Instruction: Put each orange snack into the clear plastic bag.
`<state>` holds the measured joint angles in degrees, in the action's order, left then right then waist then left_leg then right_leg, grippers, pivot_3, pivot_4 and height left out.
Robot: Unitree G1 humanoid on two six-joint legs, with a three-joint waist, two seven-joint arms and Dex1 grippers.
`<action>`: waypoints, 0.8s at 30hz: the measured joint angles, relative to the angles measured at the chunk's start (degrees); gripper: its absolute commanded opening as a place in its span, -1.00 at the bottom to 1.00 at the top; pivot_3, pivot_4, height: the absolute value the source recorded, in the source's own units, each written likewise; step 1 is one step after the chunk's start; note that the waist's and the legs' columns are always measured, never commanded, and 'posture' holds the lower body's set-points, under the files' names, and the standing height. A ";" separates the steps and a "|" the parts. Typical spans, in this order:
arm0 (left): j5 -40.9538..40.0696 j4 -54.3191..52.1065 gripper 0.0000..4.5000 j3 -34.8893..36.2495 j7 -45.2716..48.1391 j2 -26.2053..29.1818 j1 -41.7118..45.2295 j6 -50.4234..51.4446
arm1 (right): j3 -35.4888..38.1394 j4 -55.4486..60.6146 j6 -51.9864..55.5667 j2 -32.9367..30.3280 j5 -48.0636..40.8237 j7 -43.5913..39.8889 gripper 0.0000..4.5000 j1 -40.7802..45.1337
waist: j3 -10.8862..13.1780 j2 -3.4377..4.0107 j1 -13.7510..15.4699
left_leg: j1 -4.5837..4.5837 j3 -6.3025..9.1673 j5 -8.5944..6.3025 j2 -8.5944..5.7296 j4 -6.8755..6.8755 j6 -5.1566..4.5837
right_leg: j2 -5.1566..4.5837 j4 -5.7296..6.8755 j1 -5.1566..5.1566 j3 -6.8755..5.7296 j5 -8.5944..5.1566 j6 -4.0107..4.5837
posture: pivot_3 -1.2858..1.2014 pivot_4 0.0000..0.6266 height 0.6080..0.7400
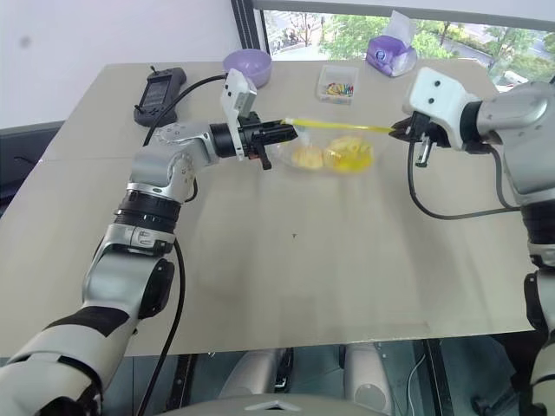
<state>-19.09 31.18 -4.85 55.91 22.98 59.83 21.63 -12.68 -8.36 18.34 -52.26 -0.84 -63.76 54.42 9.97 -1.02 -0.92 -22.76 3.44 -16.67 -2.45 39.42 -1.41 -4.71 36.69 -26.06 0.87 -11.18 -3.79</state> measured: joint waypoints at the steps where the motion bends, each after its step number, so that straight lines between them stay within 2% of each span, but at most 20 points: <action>1: 0.68 1.05 -1.00 -0.20 0.13 -0.09 0.30 -1.04 | 0.09 -0.19 -0.33 0.29 0.20 0.80 -0.99 0.32 | 0.00 0.00 0.02 | 0.00 0.00 0.00 0.00 0.03 0.00 | 0.00 0.02 0.01 0.00 0.00 0.00 | 0.03 -0.52 1.00; 5: 3.29 -0.49 -1.00 -3.19 3.67 0.16 -0.96 -4.37 | 0.27 -3.07 -1.74 1.53 1.06 2.77 -0.99 -1.56 | -0.01 -0.01 0.14 | 0.05 -0.02 0.00 -0.06 0.05 -0.01 | -0.04 0.03 0.09 0.00 0.01 -0.01 | 0.03 -0.52 1.00; 8: 10.06 12.23 -1.00 -4.93 -2.98 -2.84 4.81 -15.47 | -0.07 -12.54 -7.77 5.45 4.95 11.62 -0.99 1.52 | 0.03 -0.02 0.16 | 0.02 -0.05 0.04 -0.18 0.14 -0.05 | -0.15 0.11 0.06 0.01 0.06 -0.09 | 0.03 -0.52 1.00; 12: 12.23 14.85 -1.00 -4.33 -6.36 -3.05 7.88 -25.55 | 1.27 -12.76 -11.80 5.00 6.66 17.06 -0.99 2.95 | 0.01 0.00 0.03 | 0.02 0.00 0.04 -0.17 -0.04 -0.05 | -0.18 0.02 0.03 0.02 0.06 -0.09 | 0.03 -0.52 1.00; 14: 12.37 12.43 -1.00 -4.32 -5.51 -2.51 4.82 -30.37 | 3.36 -6.64 -12.23 3.67 6.29 18.06 -0.99 -1.91 | -0.04 0.02 0.01 | 0.00 0.03 0.04 -0.14 -0.13 -0.04 | -0.17 0.07 0.02 -0.03 0.06 -0.10 | 0.03 -0.52 1.00; 15: 13.14 9.93 -1.00 -4.80 -4.86 -2.01 1.41 -32.60 | 5.04 -1.03 -10.90 3.35 5.86 18.39 -0.99 -7.08 | -0.16 0.03 0.03 | -0.01 0.02 0.04 -0.14 -0.25 -0.04 | -0.17 -0.04 0.01 -0.04 0.06 -0.10 | 0.03 -0.52 1.00; 16: 14.35 5.45 -1.00 -5.58 -4.37 -0.34 -5.23 -36.69 | 7.26 7.95 -8.96 3.47 4.77 19.25 -0.99 -16.57 | -0.45 0.04 0.00 | 0.04 0.12 0.03 -0.05 -0.26 -0.04 | -0.17 0.00 0.04 -0.12 0.06 -0.10 | 0.03 -0.52 1.00; 17: 15.38 3.72 -1.00 -6.46 -4.38 0.66 -8.90 -38.45 | 7.39 12.38 -7.75 4.20 4.42 19.60 -0.99 -21.88 | -0.66 0.03 -0.04 | 0.15 0.12 0.01 0.06 -0.23 -0.03 | -0.13 0.12 0.04 -0.17 0.06 -0.09 | 0.03 -0.52 1.00; 18: 17.24 3.08 -1.00 -7.42 -4.60 1.63 -14.47 -40.08 | 6.64 17.28 -5.70 6.50 4.04 20.26 -0.99 -29.65 | -0.65 0.06 -0.20 | -0.04 0.02 -0.02 -0.02 -0.26 -0.08 | -0.16 0.02 -0.11 -0.12 0.05 -0.09 | 0.03 -0.52 1.00; 20: 19.80 1.25 -1.00 -8.78 -6.08 1.70 -21.26 -41.98 | 5.35 21.35 -3.99 10.05 5.80 24.00 -0.99 -39.02 | -0.63 0.09 -0.05 | -0.75 0.05 -0.02 -0.37 0.07 -0.15 | -0.36 0.24 -0.89 0.02 0.08 -0.14 | 0.03 -0.52 1.00; 22: 21.51 -1.19 -1.00 -8.96 -7.83 2.01 -24.52 -43.90 | 4.40 23.25 -3.75 11.73 8.15 27.39 -0.99 -42.66 | -0.58 0.12 0.11 | -0.98 0.07 -0.02 -0.41 0.74 -0.17 | -0.33 0.31 -0.94 0.06 0.27 -0.36 | 0.03 -0.52 1.00; 24: 22.18 -7.28 -1.00 -8.70 -9.70 3.12 -29.08 -45.50 | 3.96 25.66 -4.69 13.81 11.73 32.06 -0.99 -46.52 | -0.55 0.16 0.20 | -0.10 0.06 0.00 -0.38 0.78 -0.26 | -0.26 0.04 0.12 0.07 0.52 -0.36 | 0.03 -0.52 1.00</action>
<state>3.09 23.90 -13.55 46.21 26.10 30.75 -23.86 -8.72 17.30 13.65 -38.45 10.88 -31.70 7.90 9.42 -0.86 -0.72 -22.86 3.49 -16.67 -2.83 40.20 -1.67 -4.97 36.73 -25.94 0.94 -10.67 -4.15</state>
